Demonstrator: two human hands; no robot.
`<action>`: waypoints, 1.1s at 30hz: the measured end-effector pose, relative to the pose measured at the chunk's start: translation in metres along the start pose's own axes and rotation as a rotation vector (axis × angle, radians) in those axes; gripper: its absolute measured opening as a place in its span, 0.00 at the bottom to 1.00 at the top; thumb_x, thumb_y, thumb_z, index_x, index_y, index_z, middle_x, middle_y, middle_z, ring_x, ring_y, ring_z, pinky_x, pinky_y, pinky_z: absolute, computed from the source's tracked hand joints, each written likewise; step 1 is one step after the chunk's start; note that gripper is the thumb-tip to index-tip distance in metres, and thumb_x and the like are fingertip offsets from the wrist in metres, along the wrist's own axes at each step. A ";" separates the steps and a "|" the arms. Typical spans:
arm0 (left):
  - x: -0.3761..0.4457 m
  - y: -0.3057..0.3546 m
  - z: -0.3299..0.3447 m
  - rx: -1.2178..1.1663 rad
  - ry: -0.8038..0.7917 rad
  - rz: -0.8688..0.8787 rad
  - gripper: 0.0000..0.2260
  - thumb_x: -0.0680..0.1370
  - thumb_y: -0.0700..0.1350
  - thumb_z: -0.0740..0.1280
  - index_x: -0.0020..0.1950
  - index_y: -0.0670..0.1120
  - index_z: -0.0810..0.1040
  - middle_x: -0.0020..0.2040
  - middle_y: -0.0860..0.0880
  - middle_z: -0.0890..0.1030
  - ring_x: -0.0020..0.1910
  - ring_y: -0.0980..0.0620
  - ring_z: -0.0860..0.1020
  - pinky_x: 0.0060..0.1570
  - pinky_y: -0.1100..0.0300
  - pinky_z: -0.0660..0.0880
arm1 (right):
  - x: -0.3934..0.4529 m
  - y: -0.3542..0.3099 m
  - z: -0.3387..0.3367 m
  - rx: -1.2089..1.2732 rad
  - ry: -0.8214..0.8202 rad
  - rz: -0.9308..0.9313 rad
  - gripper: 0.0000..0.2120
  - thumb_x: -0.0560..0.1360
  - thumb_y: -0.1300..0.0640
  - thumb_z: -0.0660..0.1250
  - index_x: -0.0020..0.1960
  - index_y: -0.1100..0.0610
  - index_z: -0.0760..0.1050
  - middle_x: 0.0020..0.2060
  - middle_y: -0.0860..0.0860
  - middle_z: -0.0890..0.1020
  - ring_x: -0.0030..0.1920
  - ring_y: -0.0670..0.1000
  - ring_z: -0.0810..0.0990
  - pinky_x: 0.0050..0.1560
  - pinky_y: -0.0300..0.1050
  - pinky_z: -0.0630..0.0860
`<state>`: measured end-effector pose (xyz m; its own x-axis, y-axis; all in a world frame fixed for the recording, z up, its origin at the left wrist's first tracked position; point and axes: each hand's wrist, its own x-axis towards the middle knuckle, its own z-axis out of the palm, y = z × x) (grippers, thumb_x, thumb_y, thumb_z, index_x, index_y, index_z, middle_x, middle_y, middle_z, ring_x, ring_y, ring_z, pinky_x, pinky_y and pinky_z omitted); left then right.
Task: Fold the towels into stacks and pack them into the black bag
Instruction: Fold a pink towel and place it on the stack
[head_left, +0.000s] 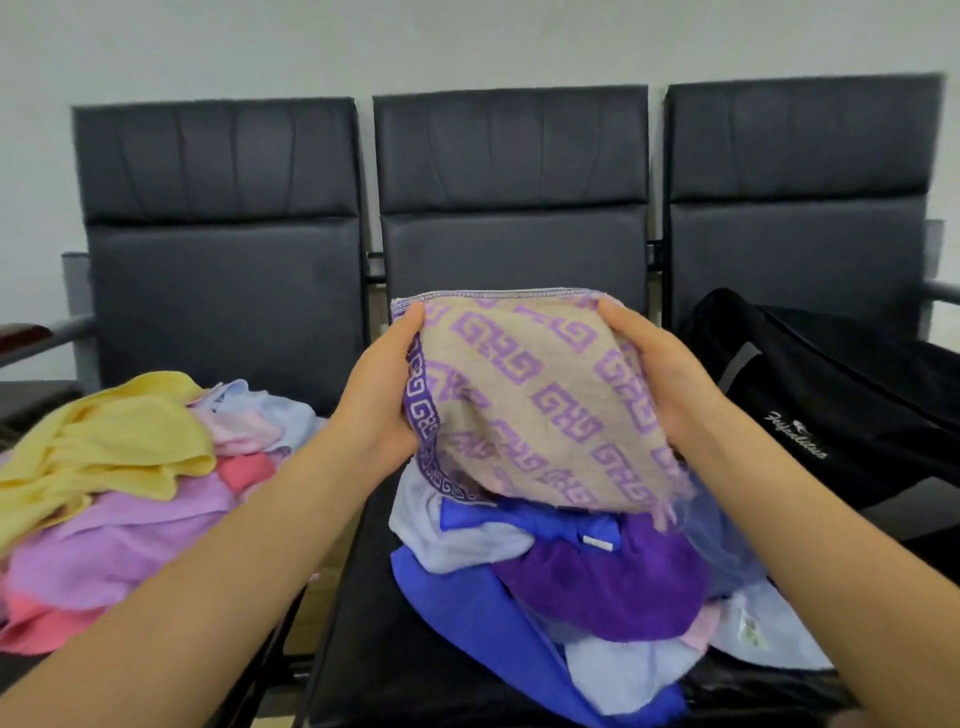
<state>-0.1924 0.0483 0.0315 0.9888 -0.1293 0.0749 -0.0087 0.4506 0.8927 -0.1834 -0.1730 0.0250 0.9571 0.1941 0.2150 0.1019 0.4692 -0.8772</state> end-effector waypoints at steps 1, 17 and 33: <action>-0.002 0.008 0.007 -0.032 -0.017 -0.018 0.16 0.82 0.52 0.58 0.52 0.42 0.80 0.46 0.44 0.85 0.44 0.48 0.84 0.44 0.53 0.79 | 0.000 -0.007 0.004 0.006 0.010 -0.006 0.11 0.72 0.53 0.65 0.38 0.55 0.84 0.38 0.56 0.83 0.37 0.52 0.83 0.40 0.42 0.81; 0.060 -0.065 -0.058 0.311 0.219 -0.152 0.11 0.82 0.46 0.60 0.45 0.44 0.78 0.36 0.47 0.83 0.31 0.52 0.82 0.38 0.56 0.75 | 0.023 0.054 -0.079 -0.389 0.375 0.223 0.11 0.76 0.63 0.65 0.35 0.56 0.72 0.22 0.49 0.73 0.23 0.47 0.72 0.23 0.36 0.68; 0.097 -0.148 -0.090 0.898 0.326 -0.178 0.16 0.79 0.47 0.62 0.64 0.41 0.73 0.57 0.44 0.77 0.57 0.42 0.75 0.52 0.55 0.68 | 0.044 0.116 -0.109 -1.149 0.521 0.224 0.21 0.76 0.53 0.66 0.68 0.55 0.69 0.63 0.56 0.73 0.62 0.57 0.74 0.58 0.48 0.72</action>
<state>-0.0819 0.0486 -0.1338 0.9783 0.1812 -0.1004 0.1681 -0.4110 0.8960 -0.1000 -0.2036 -0.1137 0.9498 -0.3088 0.0507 -0.1497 -0.5905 -0.7930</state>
